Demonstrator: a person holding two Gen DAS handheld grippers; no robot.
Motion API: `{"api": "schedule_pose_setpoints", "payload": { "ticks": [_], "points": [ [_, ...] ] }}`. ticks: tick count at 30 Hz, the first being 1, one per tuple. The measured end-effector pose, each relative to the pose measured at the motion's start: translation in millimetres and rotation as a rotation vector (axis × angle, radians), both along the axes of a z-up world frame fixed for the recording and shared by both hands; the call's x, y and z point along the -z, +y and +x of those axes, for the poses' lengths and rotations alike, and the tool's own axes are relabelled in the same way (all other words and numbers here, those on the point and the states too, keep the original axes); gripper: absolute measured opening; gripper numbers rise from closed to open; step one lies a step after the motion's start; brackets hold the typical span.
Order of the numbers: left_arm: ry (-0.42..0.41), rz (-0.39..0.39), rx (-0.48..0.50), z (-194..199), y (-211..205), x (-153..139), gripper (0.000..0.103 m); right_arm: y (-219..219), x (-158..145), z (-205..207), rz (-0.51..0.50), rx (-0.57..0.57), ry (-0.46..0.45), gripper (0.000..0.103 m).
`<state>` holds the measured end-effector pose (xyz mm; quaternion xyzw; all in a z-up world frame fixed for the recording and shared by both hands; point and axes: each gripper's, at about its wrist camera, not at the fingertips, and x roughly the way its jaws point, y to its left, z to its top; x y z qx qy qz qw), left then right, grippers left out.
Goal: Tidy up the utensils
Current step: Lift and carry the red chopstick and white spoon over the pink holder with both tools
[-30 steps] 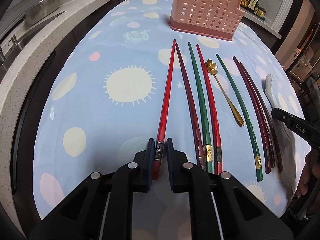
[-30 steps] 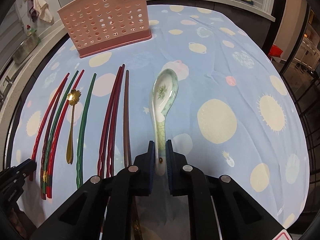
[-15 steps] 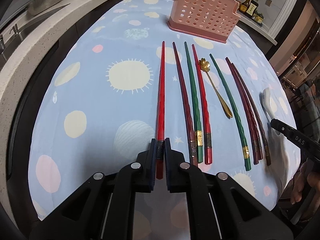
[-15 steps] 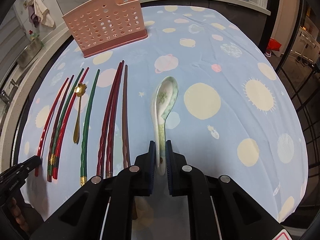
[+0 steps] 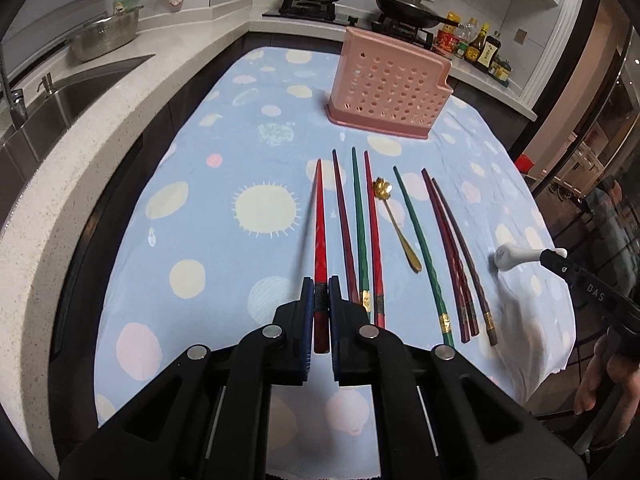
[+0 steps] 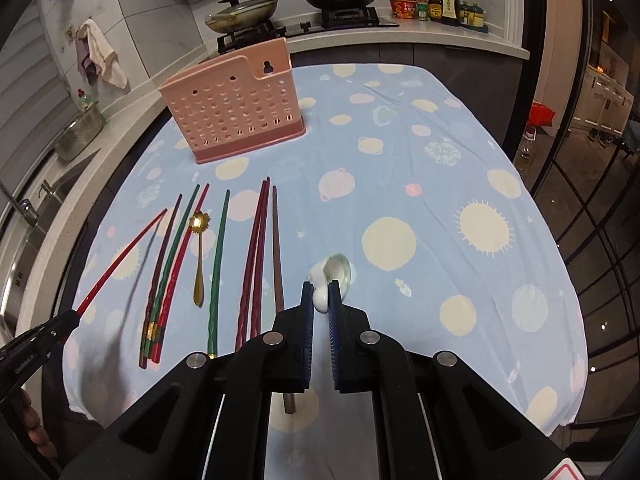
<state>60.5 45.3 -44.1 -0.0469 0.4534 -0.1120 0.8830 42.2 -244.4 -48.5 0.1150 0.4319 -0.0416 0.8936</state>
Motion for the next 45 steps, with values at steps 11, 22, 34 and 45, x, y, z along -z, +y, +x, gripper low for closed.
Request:
{"api": "schedule_pose_setpoints", "payload": {
  "ticks": [11,22,34,45],
  "points": [
    [-0.17,-0.03,-0.036,18,9,-64,0.007,-4,-28,10,0.023,-0.01,-0.078,0.005],
    [-0.313,-0.063,-0.037,69,4,-124,0.007,-7,-50,47,0.077,-0.041,-0.126,0.005],
    [-0.532,-0.112,0.026,137,-28,-216,0.007,-33,-101,154,0.206,-0.061,-0.226,0.006],
    [-0.548,-0.12,0.038,221,-62,-223,0.007,-22,-104,262,0.208,-0.08,-0.251,0.006]
  ]
}}
